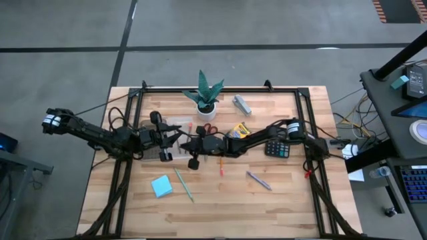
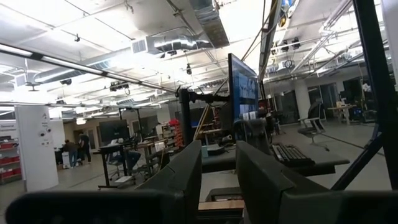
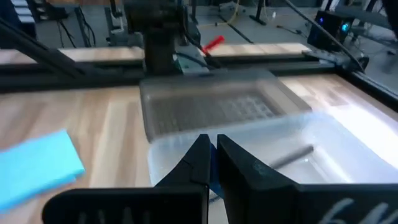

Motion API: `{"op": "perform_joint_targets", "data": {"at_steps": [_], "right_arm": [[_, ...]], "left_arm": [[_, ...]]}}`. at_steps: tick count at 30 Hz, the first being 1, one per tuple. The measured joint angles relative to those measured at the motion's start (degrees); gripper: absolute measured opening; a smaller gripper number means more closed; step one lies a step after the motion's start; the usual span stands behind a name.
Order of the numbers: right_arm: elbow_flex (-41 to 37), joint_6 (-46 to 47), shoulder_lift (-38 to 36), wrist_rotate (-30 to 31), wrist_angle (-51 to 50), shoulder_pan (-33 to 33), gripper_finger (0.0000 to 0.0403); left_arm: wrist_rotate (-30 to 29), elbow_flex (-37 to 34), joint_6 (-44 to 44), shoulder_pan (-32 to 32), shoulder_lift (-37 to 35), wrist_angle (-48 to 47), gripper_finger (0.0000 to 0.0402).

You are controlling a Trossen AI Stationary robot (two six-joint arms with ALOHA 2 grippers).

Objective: Pack school essentials
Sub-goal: Put the blue eraser into the white and black box

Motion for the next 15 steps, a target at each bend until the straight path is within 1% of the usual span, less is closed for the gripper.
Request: {"op": "perform_joint_targets", "data": {"at_steps": [8, 15], "right_arm": [[0.1, 0.7, 0.2, 0.2, -1.9, -0.6, 0.0013], [0.1, 3.2, 0.2, 0.2, -4.0, -0.8, 0.0052]], "left_arm": [[0.0, 0.0, 0.0, 0.0, 0.0, 0.1, 0.0082], [0.0, 0.0, 0.0, 0.0, 0.0, 0.1, 0.0082]]}}
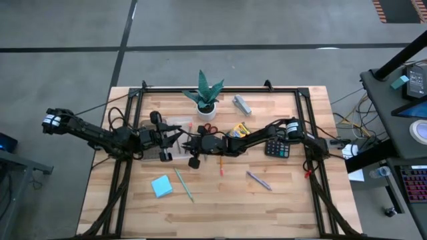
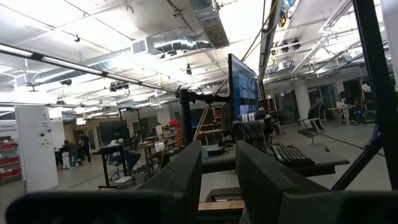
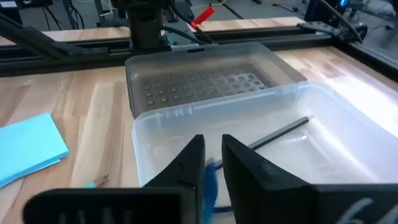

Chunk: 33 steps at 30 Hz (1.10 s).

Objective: Pack school essentials
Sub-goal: Put the blue eraser into the white and black box, then put the light blue sticky notes into the white and black box

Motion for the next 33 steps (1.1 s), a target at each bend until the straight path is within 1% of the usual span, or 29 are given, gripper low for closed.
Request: {"op": "perform_joint_targets", "data": {"at_steps": [5, 9, 12, 17, 19, 21, 28, 33], "right_arm": [[0.0, 0.3, 0.0, -0.1, -0.4, 0.0, 0.0071], [0.0, -0.2, -0.8, -0.1, -1.9, 0.0, 0.0074], [0.0, -2.4, -3.5, -0.1, -5.7, 0.3, 0.0072], [-0.4, -5.0, -10.2, -0.1, -16.7, 2.0, 0.0068], [-1.5, -5.3, -13.2, 0.0, -19.6, 2.9, 0.0068], [-3.8, -5.8, -16.4, 0.1, -20.9, 4.0, 0.0068], [-14.7, -6.4, -26.8, 1.7, -20.3, 7.9, 0.0062], [-23.7, -7.3, -32.6, 3.0, -12.7, 9.6, 0.0055]], "left_arm": [[0.0, 0.0, 0.0, 0.0, 0.0, 0.0, 0.0082], [0.0, 0.0, 0.0, 0.0, 0.0, 0.0, 0.0082], [0.0, 0.0, 0.0, 0.0, 0.0, 0.0, 0.0082], [0.0, 0.0, 0.0, 0.0, 0.0, -0.9, 0.0082], [0.0, 0.0, 0.0, 0.0, 0.0, -0.9, 0.0082], [0.0, 0.0, 0.0, 0.0, 0.0, -0.9, 0.0082], [0.0, 0.1, 0.0, 0.0, 0.2, -1.4, 0.0082], [0.0, 0.1, 0.0, 0.1, 0.7, -1.4, 0.0082]]}}
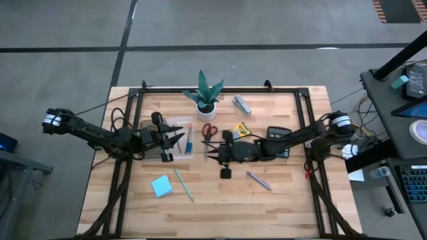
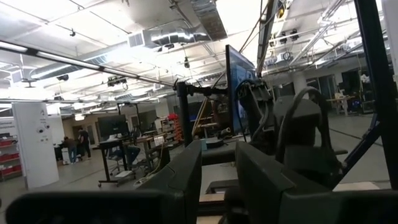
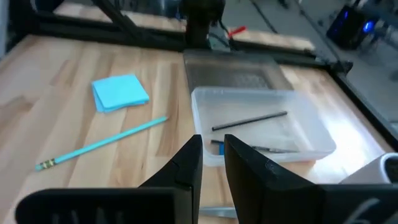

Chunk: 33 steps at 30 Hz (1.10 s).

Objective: Pack school essentials
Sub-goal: Put the light blue sticky notes into the white and black box

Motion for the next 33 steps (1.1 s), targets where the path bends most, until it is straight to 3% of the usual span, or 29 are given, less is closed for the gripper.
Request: {"op": "perform_joint_targets", "data": {"at_steps": [12, 21, 33], "right_arm": [[-18.0, -6.7, -12.5, -0.8, 16.0, 0.8, 0.0052], [-25.9, -11.4, -19.9, -17.0, 25.9, -4.0, 0.0052], [-36.5, -11.9, -26.3, -18.8, 37.2, -10.3, 0.0052]], "left_arm": [[0.0, 0.0, -0.1, 0.0, 0.2, 0.1, 0.0082], [0.0, 0.0, -4.6, 0.1, 0.3, 0.1, 0.0082], [-2.0, 1.2, -16.6, 0.2, 7.7, 0.2, 0.0082]]}}
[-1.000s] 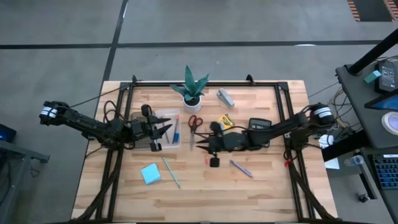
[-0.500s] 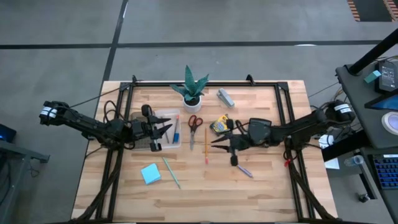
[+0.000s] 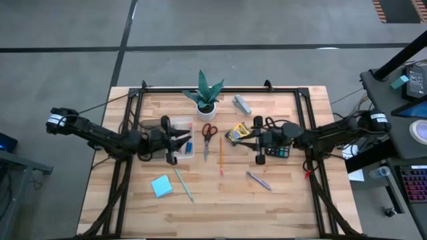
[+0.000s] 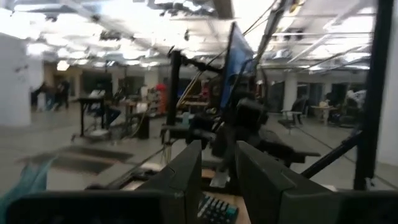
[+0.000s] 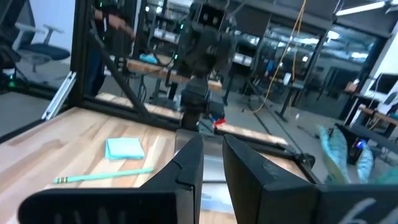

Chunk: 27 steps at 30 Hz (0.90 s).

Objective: Pack school essentials
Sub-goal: Put the light blue sticky notes into the white and black box

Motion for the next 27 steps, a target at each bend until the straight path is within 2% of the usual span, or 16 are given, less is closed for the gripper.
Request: {"op": "perform_joint_targets", "data": {"at_steps": [5, 13, 16, 20, 27], "right_arm": [[-3.0, 0.1, -3.2, 0.0, 3.5, -0.7, 0.0052], [-6.4, -0.5, -10.2, -1.3, 3.5, -0.8, 0.0052], [-7.8, -0.5, -13.1, -1.3, 3.5, -1.0, 0.0052], [-9.3, -0.5, -16.6, -1.3, 3.5, -1.0, 0.0052], [-10.9, -0.8, -21.0, -1.3, 3.3, -1.0, 0.0052]], "left_arm": [[-4.0, 3.9, -2.6, 0.0, 6.2, 0.0, 0.0082], [-4.0, 13.1, -2.8, 0.0, 16.5, -0.5, 0.0082], [-4.0, 16.5, -3.1, 0.0, 18.7, -5.3, 0.0082], [-4.0, 22.4, -6.4, 0.0, 20.0, -17.8, 0.0082], [-3.9, 36.4, -16.6, 0.0, 20.1, -53.2, 0.0082]]}}
